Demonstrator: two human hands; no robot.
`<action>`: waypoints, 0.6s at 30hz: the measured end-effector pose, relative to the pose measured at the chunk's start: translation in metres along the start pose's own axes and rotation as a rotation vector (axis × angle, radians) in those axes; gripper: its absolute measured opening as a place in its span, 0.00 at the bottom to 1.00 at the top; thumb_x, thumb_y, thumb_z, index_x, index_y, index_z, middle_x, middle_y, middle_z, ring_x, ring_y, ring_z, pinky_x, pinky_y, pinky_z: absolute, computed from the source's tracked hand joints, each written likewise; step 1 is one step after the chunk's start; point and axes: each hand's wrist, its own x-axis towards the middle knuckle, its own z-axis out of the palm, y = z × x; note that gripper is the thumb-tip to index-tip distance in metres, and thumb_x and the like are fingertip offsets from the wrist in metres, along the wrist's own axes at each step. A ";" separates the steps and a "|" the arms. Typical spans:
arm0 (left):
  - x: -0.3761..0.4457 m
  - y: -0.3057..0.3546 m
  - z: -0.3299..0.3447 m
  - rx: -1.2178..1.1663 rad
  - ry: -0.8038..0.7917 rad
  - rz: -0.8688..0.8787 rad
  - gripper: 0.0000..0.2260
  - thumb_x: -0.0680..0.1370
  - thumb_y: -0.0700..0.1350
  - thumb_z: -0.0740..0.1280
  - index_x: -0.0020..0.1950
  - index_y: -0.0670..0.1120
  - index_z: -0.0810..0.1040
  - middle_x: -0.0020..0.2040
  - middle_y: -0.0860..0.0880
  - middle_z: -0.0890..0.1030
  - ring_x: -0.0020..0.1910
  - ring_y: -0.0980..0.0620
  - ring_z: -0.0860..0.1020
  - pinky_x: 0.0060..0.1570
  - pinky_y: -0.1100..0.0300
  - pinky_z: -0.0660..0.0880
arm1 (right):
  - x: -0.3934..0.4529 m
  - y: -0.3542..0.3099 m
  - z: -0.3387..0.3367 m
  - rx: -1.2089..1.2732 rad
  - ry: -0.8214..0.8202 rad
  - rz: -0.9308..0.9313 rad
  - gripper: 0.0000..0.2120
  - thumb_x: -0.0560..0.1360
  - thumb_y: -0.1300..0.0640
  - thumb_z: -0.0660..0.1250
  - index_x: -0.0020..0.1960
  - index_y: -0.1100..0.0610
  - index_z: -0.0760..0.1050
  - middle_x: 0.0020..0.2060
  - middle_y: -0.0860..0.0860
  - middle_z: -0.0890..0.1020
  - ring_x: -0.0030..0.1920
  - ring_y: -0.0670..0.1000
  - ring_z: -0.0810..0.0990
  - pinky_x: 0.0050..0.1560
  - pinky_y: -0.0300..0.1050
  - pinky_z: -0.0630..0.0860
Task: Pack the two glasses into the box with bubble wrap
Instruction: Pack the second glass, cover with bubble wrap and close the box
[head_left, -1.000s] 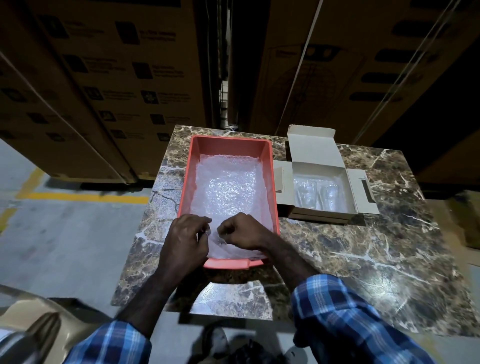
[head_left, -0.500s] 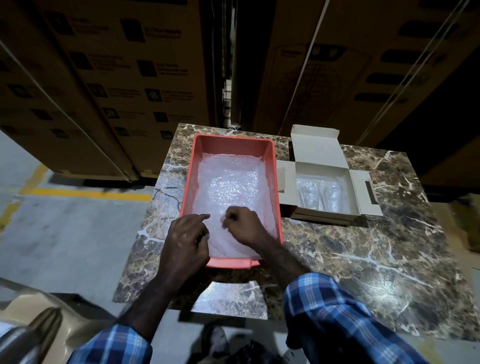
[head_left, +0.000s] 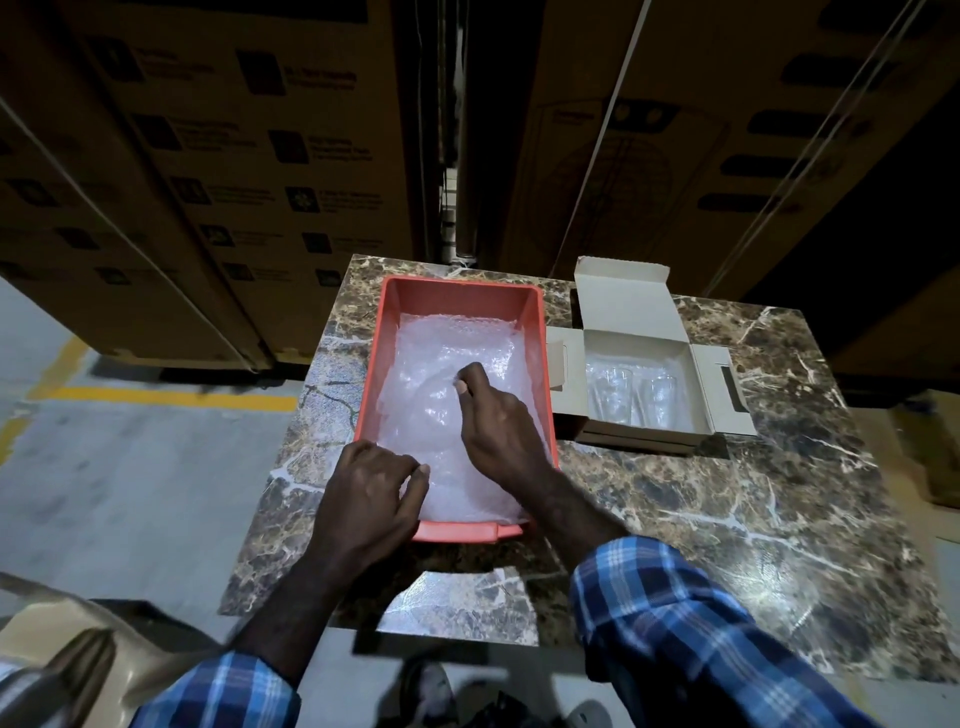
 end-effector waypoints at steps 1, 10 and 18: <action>0.001 0.001 -0.001 0.007 -0.007 0.003 0.15 0.79 0.49 0.61 0.38 0.46 0.81 0.33 0.50 0.82 0.36 0.48 0.79 0.54 0.53 0.68 | 0.006 -0.001 -0.008 -0.009 0.020 -0.019 0.08 0.86 0.53 0.50 0.56 0.55 0.65 0.32 0.53 0.75 0.29 0.58 0.73 0.31 0.47 0.66; 0.004 0.003 -0.001 0.002 0.012 0.005 0.17 0.80 0.51 0.59 0.37 0.47 0.80 0.33 0.51 0.81 0.37 0.47 0.79 0.51 0.54 0.67 | 0.058 -0.018 -0.122 0.026 0.470 -0.093 0.12 0.85 0.52 0.54 0.59 0.59 0.71 0.27 0.44 0.70 0.26 0.47 0.72 0.25 0.39 0.60; 0.006 0.036 -0.001 -0.049 0.134 -0.038 0.15 0.79 0.50 0.60 0.47 0.44 0.84 0.44 0.49 0.85 0.47 0.46 0.81 0.54 0.53 0.69 | 0.034 0.012 -0.198 -0.035 0.737 -0.248 0.02 0.85 0.52 0.54 0.57 0.49 0.64 0.28 0.49 0.72 0.25 0.51 0.72 0.25 0.40 0.66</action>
